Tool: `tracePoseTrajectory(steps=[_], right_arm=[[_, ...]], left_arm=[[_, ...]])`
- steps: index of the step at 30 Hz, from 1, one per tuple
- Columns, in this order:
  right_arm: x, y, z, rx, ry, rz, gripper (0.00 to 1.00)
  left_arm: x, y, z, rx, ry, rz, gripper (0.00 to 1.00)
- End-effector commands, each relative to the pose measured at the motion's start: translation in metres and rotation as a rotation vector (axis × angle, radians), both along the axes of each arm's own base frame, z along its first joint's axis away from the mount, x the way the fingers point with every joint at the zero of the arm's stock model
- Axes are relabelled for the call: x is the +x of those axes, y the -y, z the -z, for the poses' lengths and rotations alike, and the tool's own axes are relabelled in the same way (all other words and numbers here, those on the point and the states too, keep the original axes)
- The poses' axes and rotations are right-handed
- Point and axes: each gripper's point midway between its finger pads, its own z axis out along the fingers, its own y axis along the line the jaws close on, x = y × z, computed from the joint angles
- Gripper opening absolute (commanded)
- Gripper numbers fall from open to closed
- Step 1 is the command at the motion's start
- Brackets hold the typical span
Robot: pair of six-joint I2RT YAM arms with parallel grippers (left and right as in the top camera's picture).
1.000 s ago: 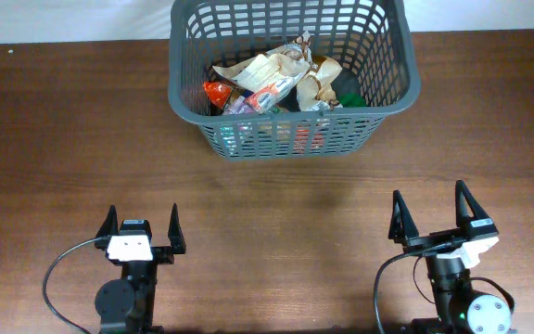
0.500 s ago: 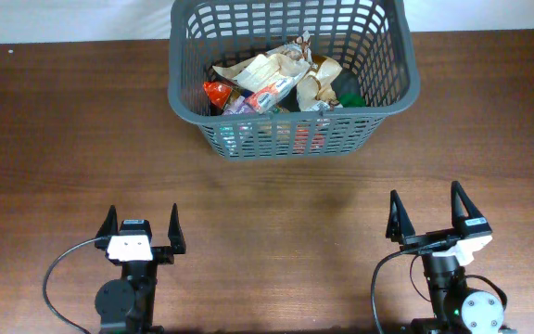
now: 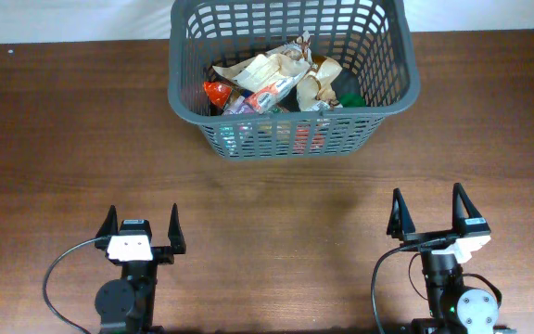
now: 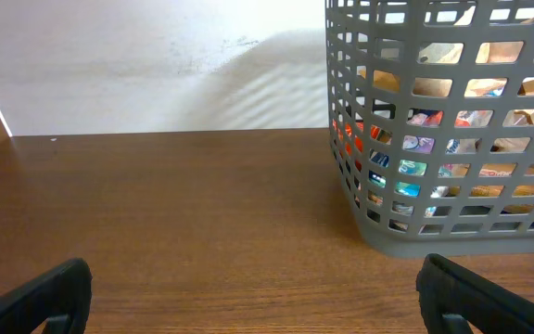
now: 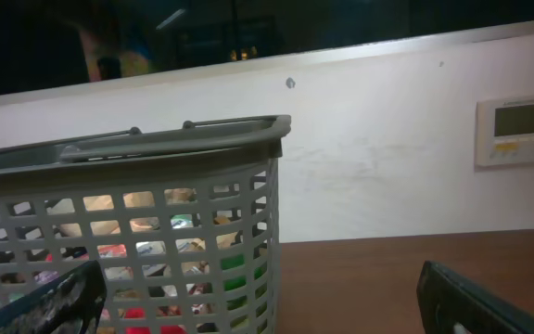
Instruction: Pack container
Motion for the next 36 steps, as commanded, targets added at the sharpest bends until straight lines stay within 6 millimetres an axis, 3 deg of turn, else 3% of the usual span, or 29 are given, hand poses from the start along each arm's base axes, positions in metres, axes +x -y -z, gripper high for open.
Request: tracePoseTrajectory(steps=[1,9,19,36], right_arm=[[0.0,0.005,0.004,0.009,-0.009,0.029,0.99],[0.006,0.008,0.043,0.007,-0.172,0.047,0.99],[0.006,0.007,0.076,0.002,-0.304,0.047,0.99],[0.006,0.009,0.077,0.002,-0.307,0.055,0.99]], left_arm=[[0.0,-0.002,0.002,-0.006,0.001,-0.013,0.99],[0.0,-0.002,0.002,-0.006,0.001,-0.013,0.99],[0.0,-0.002,0.002,-0.006,0.002,-0.013,0.99],[0.0,-0.002,0.002,-0.006,0.001,-0.013,0.99]])
